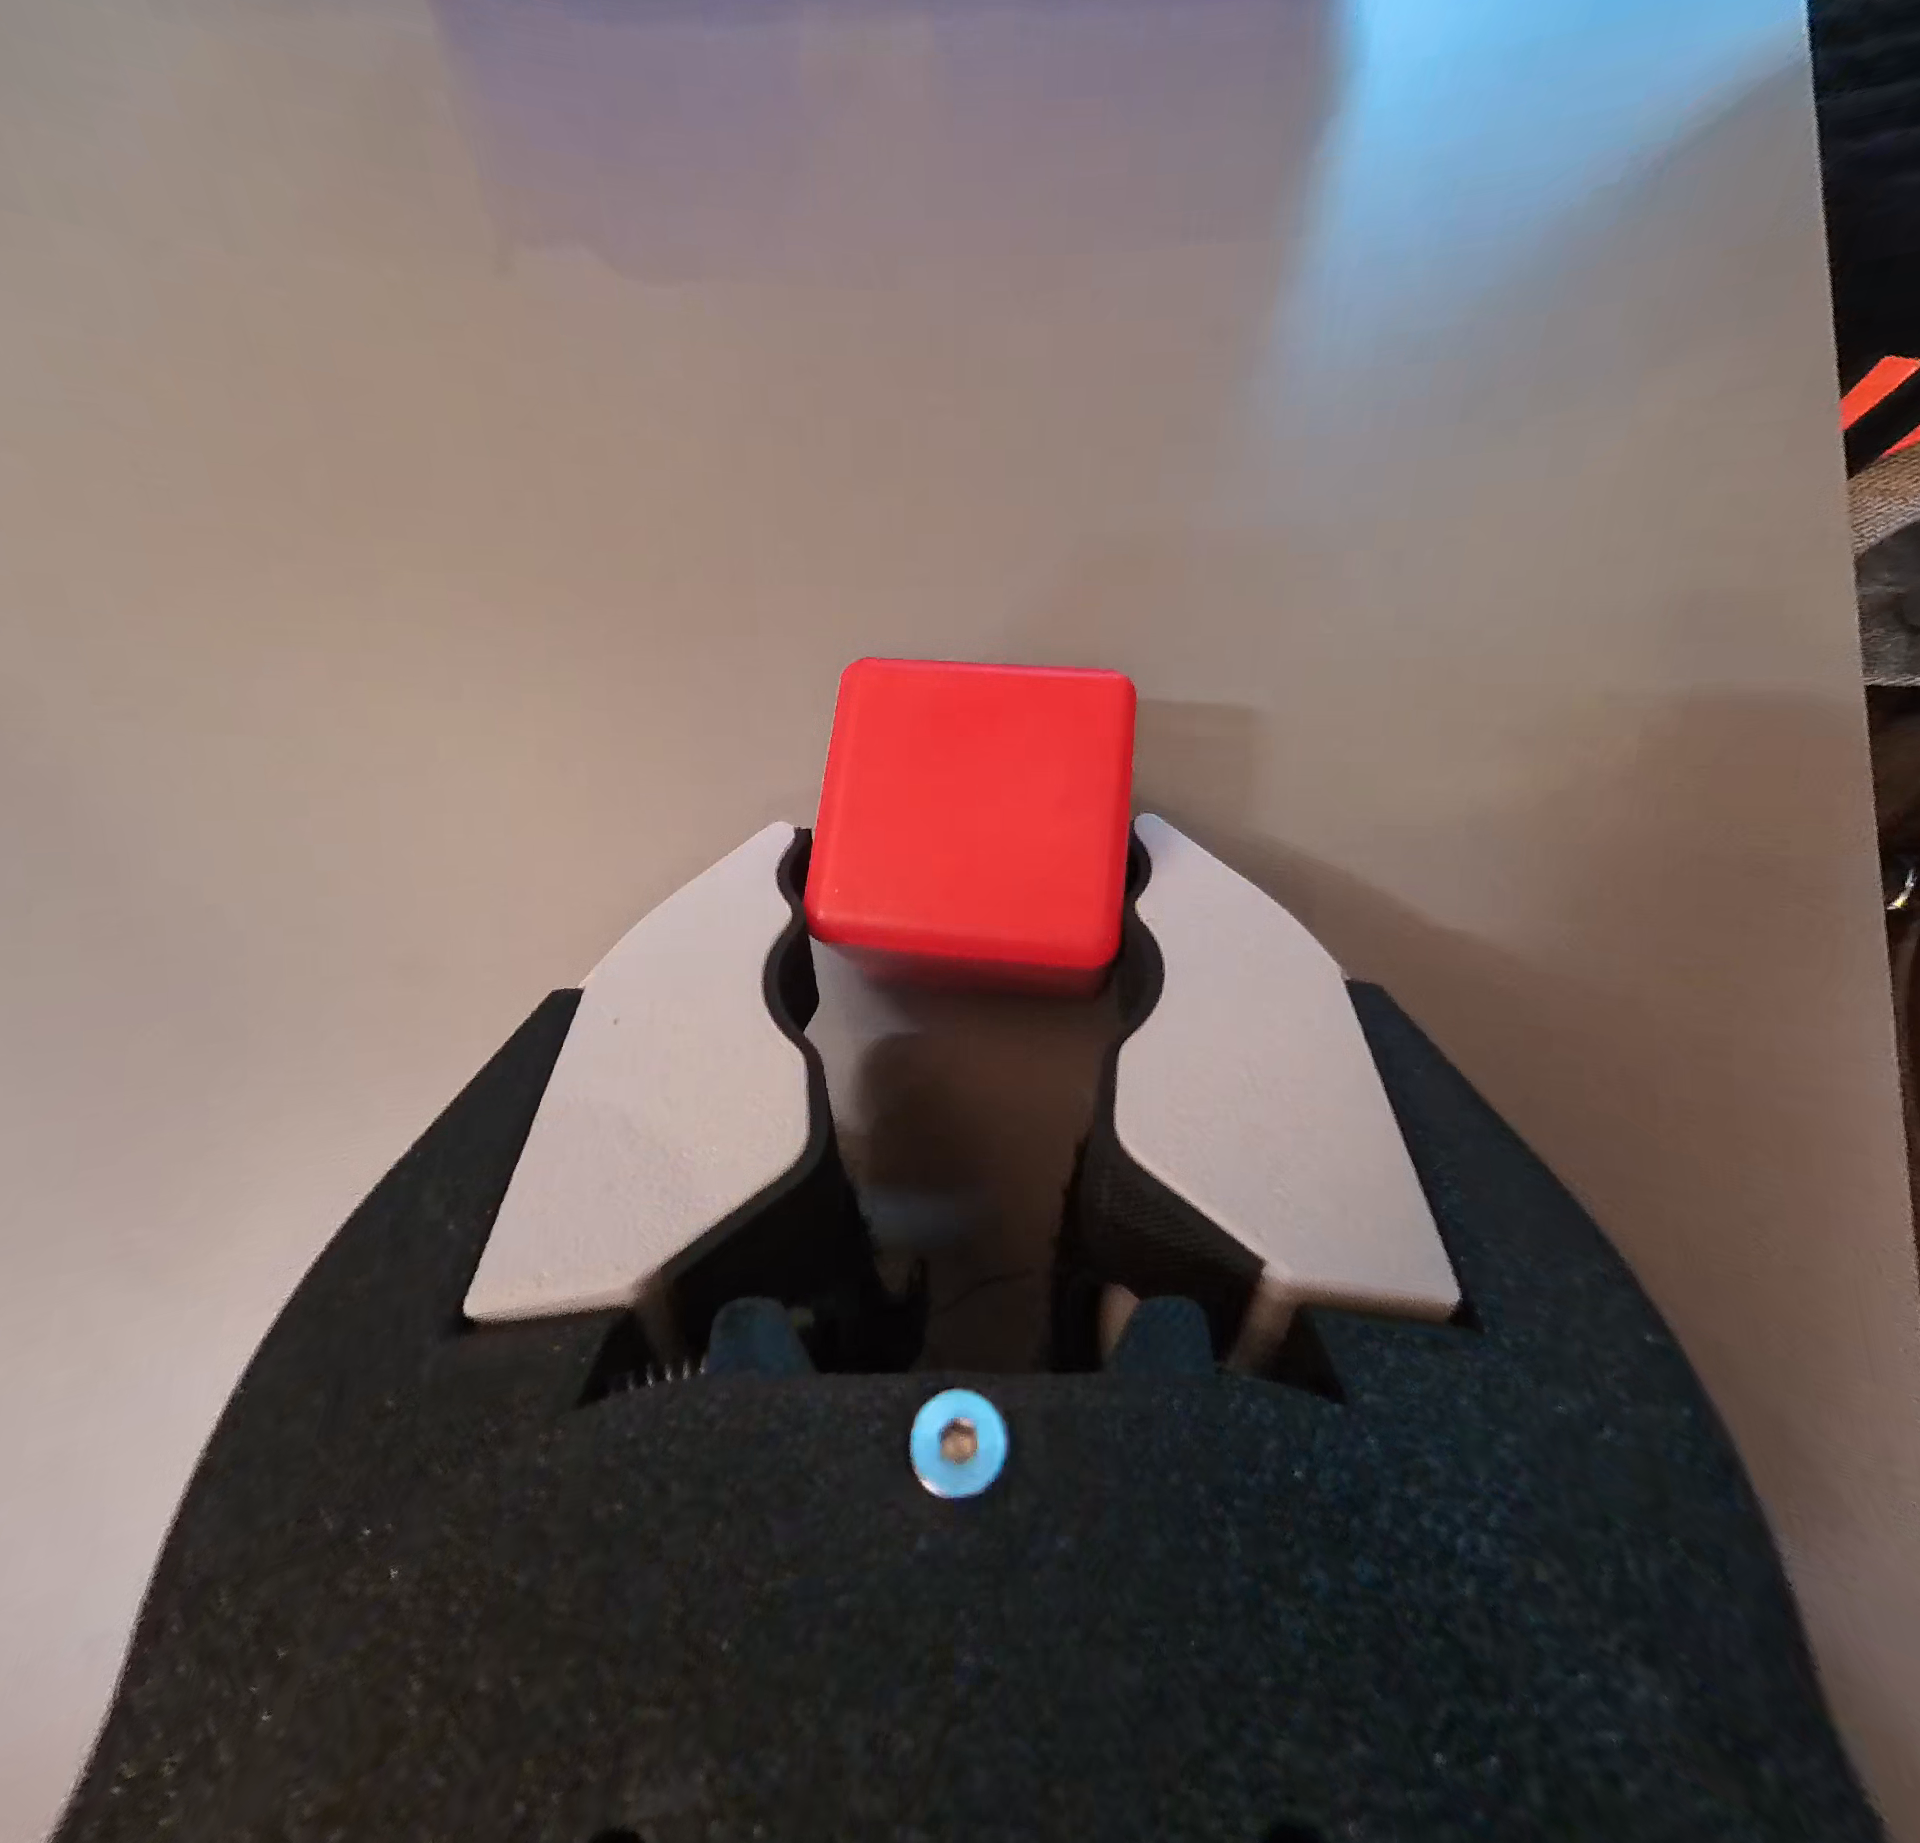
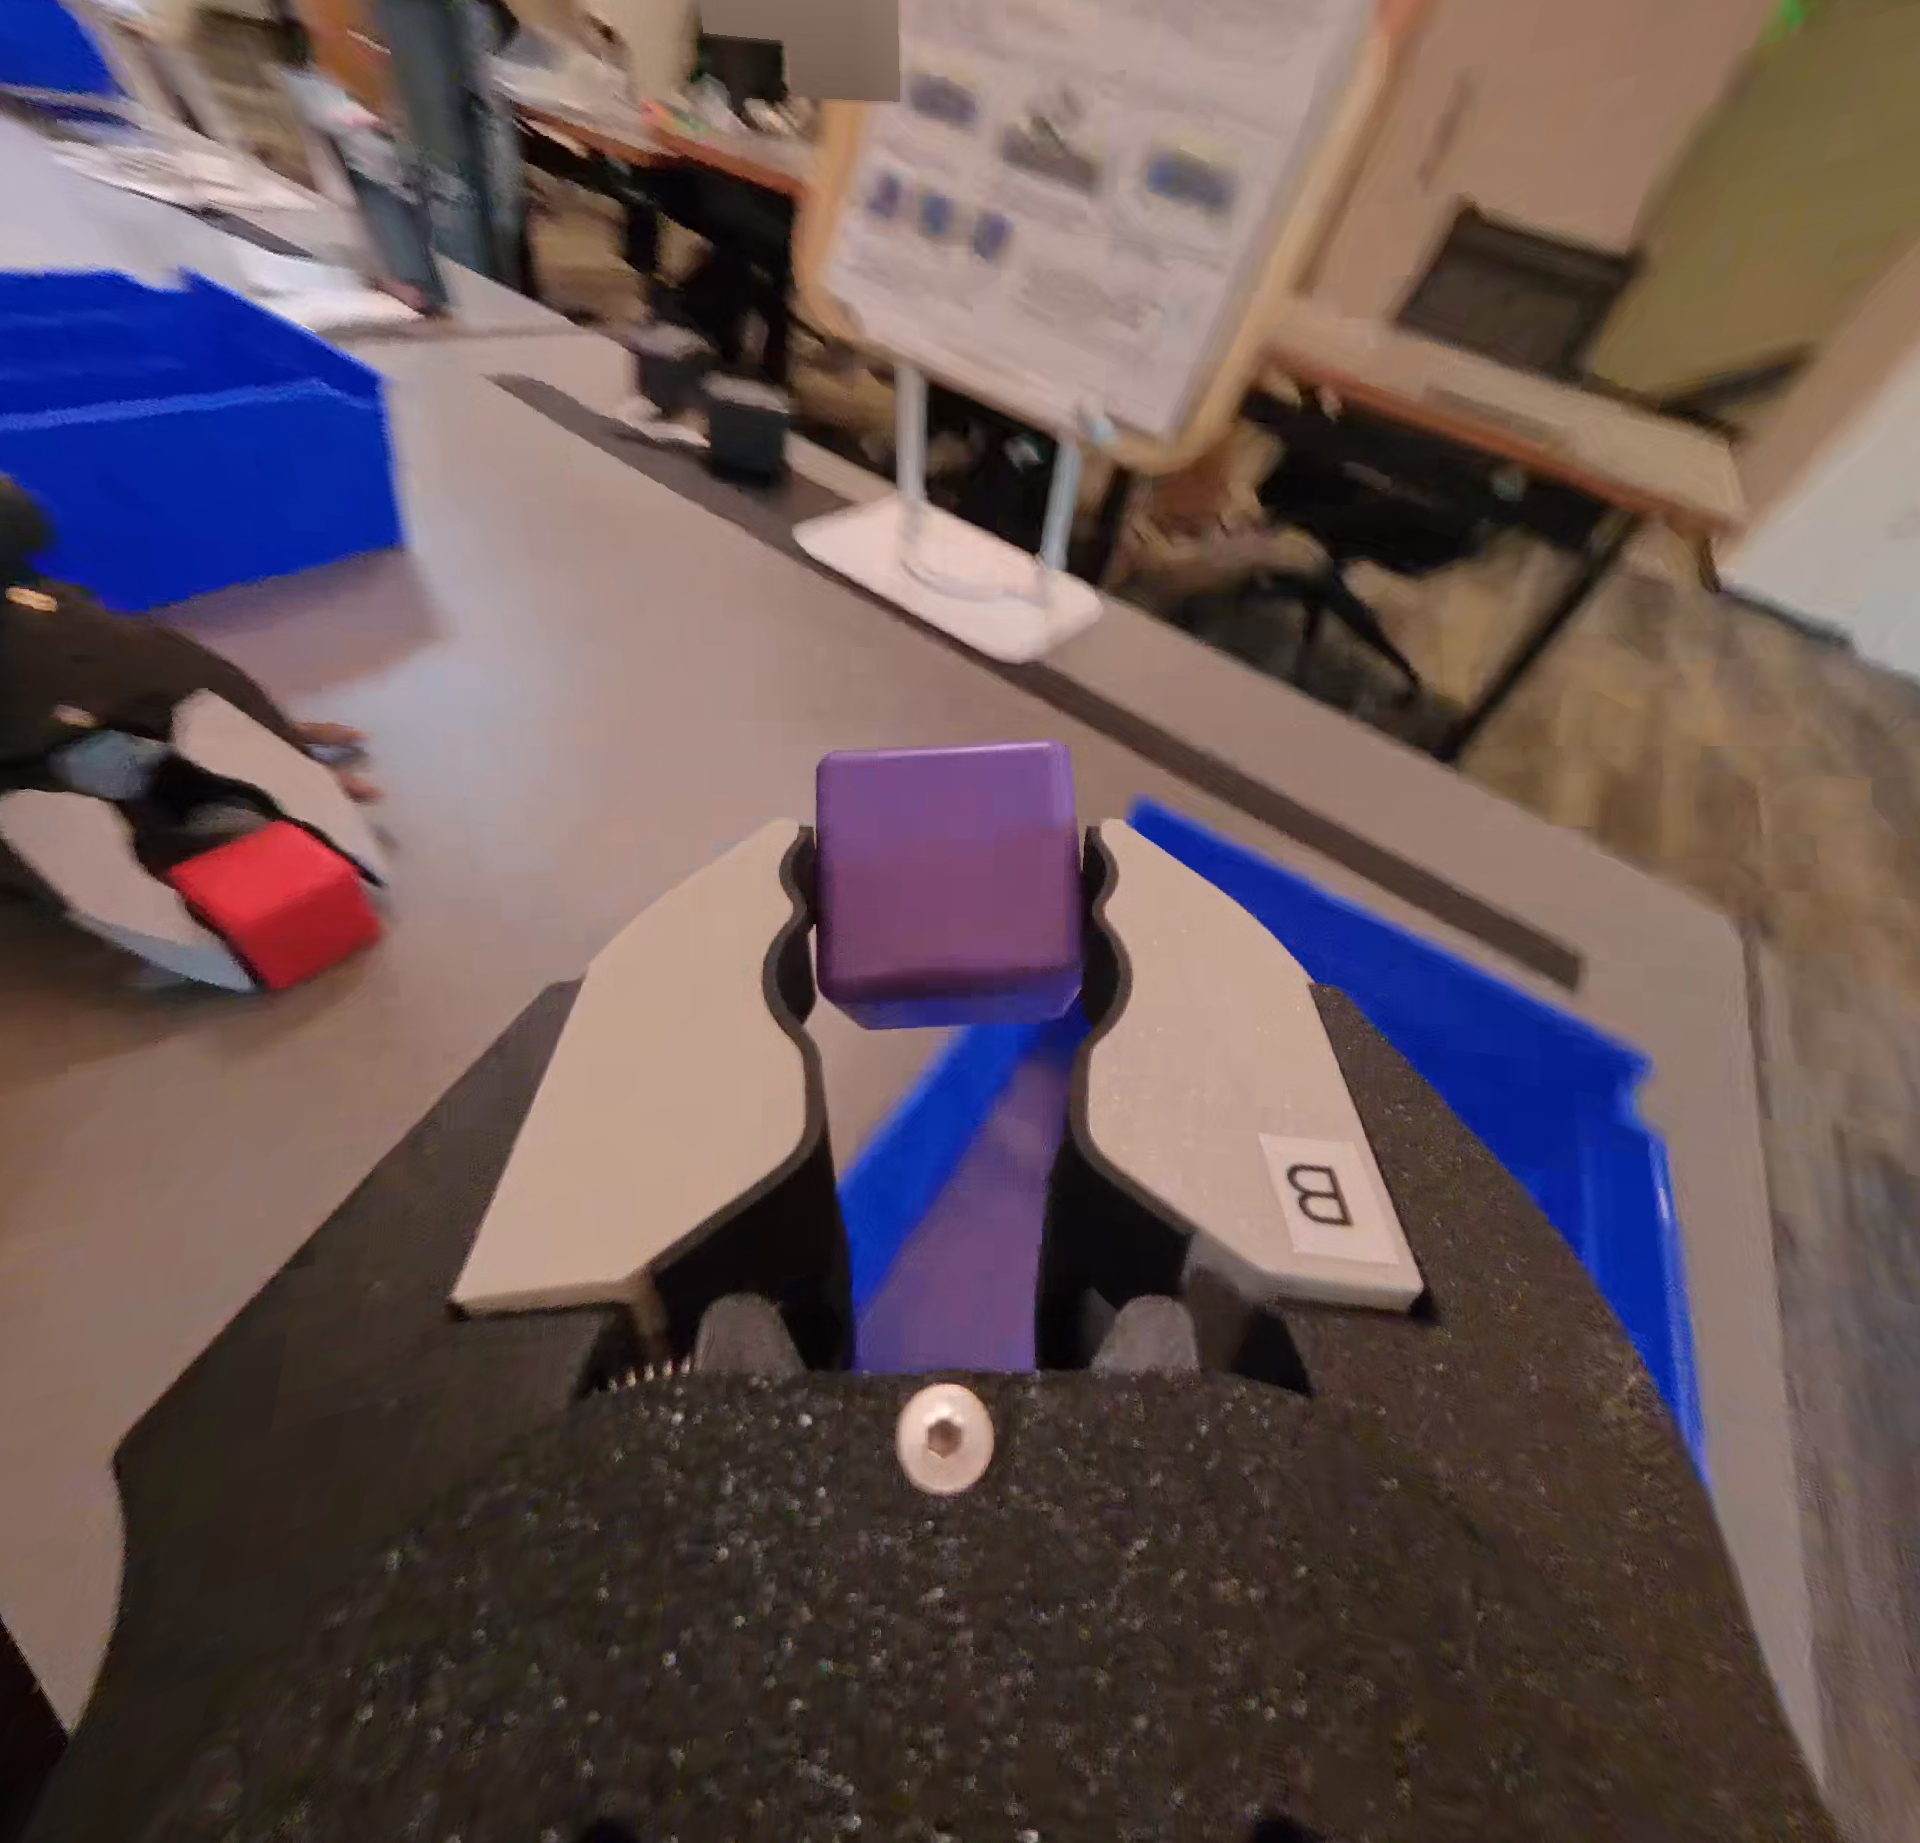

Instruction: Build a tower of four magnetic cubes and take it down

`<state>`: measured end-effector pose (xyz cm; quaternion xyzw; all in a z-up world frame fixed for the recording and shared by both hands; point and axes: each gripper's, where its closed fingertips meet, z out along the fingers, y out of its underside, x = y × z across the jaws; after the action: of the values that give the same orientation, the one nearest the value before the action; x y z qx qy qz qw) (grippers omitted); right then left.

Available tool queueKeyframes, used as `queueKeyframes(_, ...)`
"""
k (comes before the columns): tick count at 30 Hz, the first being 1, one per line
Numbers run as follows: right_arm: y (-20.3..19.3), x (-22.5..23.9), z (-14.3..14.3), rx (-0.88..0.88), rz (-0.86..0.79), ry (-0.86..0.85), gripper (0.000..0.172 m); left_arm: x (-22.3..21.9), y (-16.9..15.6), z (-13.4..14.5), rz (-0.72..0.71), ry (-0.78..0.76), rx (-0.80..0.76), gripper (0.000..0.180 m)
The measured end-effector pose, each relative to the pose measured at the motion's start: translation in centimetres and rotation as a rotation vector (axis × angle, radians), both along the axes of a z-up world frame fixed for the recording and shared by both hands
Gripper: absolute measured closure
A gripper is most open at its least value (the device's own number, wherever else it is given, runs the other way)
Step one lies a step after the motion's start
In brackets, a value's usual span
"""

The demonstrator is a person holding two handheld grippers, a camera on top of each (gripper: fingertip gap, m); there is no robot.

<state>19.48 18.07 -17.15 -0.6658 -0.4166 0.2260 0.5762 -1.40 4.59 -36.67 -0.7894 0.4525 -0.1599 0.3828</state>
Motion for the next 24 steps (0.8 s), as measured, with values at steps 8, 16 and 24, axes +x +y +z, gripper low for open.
queueKeyframes(8, 3.7, 4.3, -11.7, -0.309, -0.136, -0.191, 0.123, 0.0, 0.0, 0.0, 0.000, 0.001, 0.001, 0.126)
queueKeyframes(16, 3.9, 5.3, -16.9, -0.543, -0.190, -0.320, 0.123, 0.0, 0.0, 0.0, 0.000, 0.000, 0.000, 0.126)
queueKeyframes(24, 4.1, 5.6, -14.9, -0.473, -0.194, -0.232, 0.096, 0.0, 0.0, 0.0, 0.000, 0.000, 0.000, 0.126)
